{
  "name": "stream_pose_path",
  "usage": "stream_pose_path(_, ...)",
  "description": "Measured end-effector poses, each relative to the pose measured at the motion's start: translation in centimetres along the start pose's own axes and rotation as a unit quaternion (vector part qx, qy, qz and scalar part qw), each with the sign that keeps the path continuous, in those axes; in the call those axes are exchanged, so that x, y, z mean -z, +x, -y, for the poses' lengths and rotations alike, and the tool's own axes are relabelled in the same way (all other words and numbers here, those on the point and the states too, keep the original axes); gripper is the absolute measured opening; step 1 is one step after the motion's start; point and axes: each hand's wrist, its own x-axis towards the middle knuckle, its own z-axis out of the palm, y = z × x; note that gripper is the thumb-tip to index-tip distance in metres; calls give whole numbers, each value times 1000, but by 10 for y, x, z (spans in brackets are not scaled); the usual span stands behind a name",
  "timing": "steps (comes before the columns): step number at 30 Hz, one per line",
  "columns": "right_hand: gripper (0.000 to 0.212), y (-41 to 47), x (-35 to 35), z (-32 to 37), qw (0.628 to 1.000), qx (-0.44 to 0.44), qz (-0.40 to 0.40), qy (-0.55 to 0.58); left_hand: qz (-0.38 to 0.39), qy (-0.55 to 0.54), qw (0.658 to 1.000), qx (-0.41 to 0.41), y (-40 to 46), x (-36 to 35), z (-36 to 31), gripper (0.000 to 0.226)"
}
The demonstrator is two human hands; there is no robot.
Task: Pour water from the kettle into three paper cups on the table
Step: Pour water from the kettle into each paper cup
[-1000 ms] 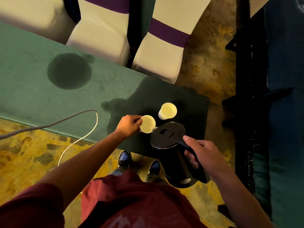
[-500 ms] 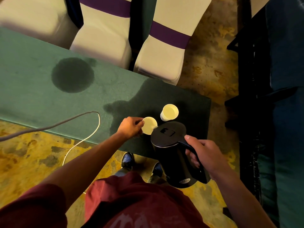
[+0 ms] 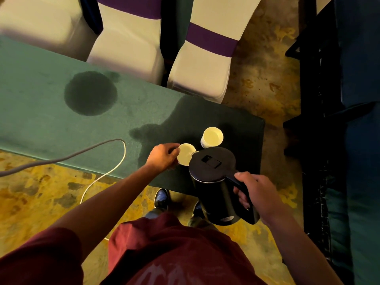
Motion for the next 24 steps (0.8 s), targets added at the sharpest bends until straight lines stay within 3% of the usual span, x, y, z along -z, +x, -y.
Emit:
stream_pose_path(10,41,-16,11,-10,995,90,14,38,-13,15,1000,6,-2,7,-4,29)
stream_pose_path(15,47,-19,34,-11,991,115,22,61,-18,125,991,-37,-2,9,-5,29)
stream_pose_path(24,51,-12,89,-24,983,157,-69,70,-74,217,973,-22,-5,-9,-6,39)
